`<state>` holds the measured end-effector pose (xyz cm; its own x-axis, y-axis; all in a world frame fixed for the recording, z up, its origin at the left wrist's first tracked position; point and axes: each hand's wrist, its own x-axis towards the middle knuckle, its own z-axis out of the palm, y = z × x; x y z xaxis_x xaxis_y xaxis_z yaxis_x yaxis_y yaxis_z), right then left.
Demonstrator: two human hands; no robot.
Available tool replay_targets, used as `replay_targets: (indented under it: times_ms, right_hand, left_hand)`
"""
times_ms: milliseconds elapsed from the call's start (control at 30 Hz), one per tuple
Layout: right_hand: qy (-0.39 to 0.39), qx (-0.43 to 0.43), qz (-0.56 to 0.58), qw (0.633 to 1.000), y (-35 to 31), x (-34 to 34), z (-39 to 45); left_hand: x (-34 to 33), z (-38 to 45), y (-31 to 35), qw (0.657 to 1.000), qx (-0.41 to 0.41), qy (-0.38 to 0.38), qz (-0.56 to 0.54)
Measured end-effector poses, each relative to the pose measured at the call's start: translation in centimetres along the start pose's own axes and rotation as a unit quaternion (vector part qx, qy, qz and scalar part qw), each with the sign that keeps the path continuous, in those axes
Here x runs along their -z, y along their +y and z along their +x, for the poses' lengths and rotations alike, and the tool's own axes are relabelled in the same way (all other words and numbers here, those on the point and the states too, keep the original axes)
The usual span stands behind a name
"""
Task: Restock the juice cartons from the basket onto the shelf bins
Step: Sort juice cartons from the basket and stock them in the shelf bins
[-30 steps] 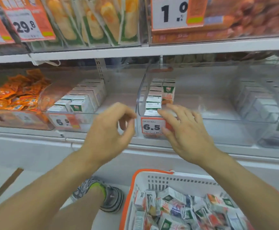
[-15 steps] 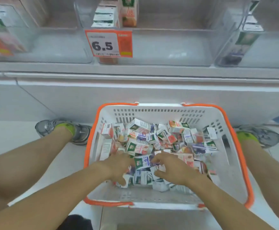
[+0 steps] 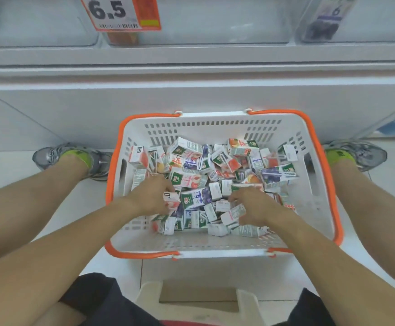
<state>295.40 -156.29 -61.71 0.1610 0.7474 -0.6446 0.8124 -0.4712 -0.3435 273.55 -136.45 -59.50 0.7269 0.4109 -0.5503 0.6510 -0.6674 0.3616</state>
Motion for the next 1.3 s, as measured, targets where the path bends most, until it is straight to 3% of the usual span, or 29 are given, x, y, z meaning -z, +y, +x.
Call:
replay_targets:
  times_ms: [100,167,267,333,500,633,733,833,933,1033,1167,1300]
  right_hand:
    - [-0.002,0.003,0.045,0.999,0.4,0.5,-0.2]
    - [0.001,0.001,0.092,0.996,0.7,1.3,-0.5]
    - [0.011,-0.014,0.165,0.986,1.3,2.9,-1.1]
    - [0.044,-0.016,0.250,0.967,1.6,3.9,-1.5]
    - [0.083,-0.019,0.583,0.808,0.0,6.0,-2.8]
    - [0.045,0.017,0.703,0.709,-1.3,6.7,-3.1]
    - [0.019,0.048,0.719,0.693,-2.4,7.0,-3.2]
    - [-0.005,0.071,0.695,0.715,-3.6,7.2,-3.5]
    - [0.008,0.075,0.664,0.744,-4.4,7.2,-3.7]
    - [0.037,0.056,0.643,0.763,-5.3,7.1,-3.7]
    - [0.062,0.037,0.646,0.760,-6.6,6.9,-4.0]
    - [0.073,0.039,0.598,0.797,-7.7,6.6,-4.2]
  left_hand:
    - [2.9,-0.5,1.1,0.983,0.039,0.014,-0.181]
    - [4.4,-0.9,1.9,0.952,0.078,-0.028,-0.294]
    - [5.4,-1.2,3.2,0.853,0.121,-0.088,-0.500]
    - [5.5,-1.3,3.9,0.799,0.145,-0.068,-0.579]
    - [5.6,-2.0,5.6,0.733,0.173,0.037,-0.657]
    - [5.5,-4.2,6.3,0.677,0.172,0.018,-0.716]
    - [4.5,-5.8,7.2,0.608,0.154,0.008,-0.779]
    - [3.2,-6.7,7.7,0.565,0.125,0.025,-0.815]
    - [1.9,-7.0,7.9,0.563,0.123,0.032,-0.817]
    - [1.0,-7.0,7.6,0.593,0.128,0.044,-0.794]
    - [1.1,-6.7,7.7,0.630,0.132,0.101,-0.759]
    - [1.3,-6.6,8.2,0.660,0.117,0.124,-0.732]
